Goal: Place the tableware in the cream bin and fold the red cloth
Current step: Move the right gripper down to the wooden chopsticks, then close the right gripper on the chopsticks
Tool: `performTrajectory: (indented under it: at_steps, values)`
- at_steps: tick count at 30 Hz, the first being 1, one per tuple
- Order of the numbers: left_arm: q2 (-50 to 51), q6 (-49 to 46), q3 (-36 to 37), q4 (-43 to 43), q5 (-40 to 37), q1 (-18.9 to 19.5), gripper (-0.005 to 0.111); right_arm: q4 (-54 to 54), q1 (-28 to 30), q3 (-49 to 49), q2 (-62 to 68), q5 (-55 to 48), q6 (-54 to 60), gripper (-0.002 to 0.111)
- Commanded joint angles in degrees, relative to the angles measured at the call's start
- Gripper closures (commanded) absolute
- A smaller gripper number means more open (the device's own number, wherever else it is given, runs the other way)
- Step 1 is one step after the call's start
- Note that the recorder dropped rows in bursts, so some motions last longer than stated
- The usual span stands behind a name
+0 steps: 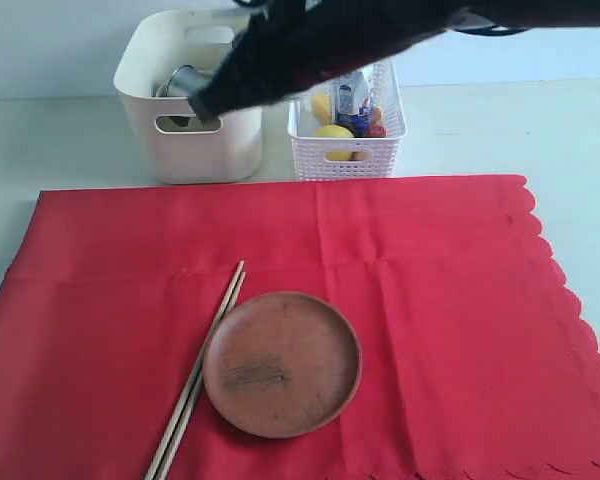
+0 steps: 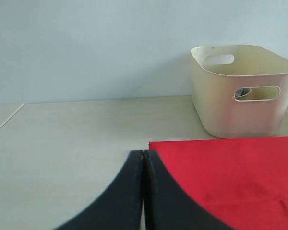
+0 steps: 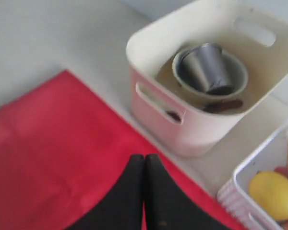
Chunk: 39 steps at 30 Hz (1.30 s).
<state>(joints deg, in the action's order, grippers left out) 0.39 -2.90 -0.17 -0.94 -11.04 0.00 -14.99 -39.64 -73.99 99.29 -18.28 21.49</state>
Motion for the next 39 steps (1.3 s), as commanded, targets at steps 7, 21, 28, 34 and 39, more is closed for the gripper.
performTrajectory:
  at_steps: [7,21,28,34,39]
  values:
    - [-0.4,0.0,0.2,0.3,0.0,0.0,0.106,-5.9,-9.7,3.8,2.6,-22.2,37.0,0.108]
    - [-0.4,0.0,0.2,0.3,0.0,0.0,0.106,-5.2,-19.7,0.2,16.7,-14.1,50.9,0.108]
    - [-0.4,0.0,0.2,0.3,0.0,0.0,0.106,-4.3,-19.7,0.2,17.2,-14.3,50.4,0.093]
    - [-0.4,0.0,0.2,0.3,0.0,0.0,0.106,-4.1,-19.7,0.2,17.1,-16.8,50.4,0.06]
    - [-0.4,0.0,0.2,0.3,0.0,0.0,0.106,-3.8,-19.7,0.2,16.7,-19.4,50.4,0.055]
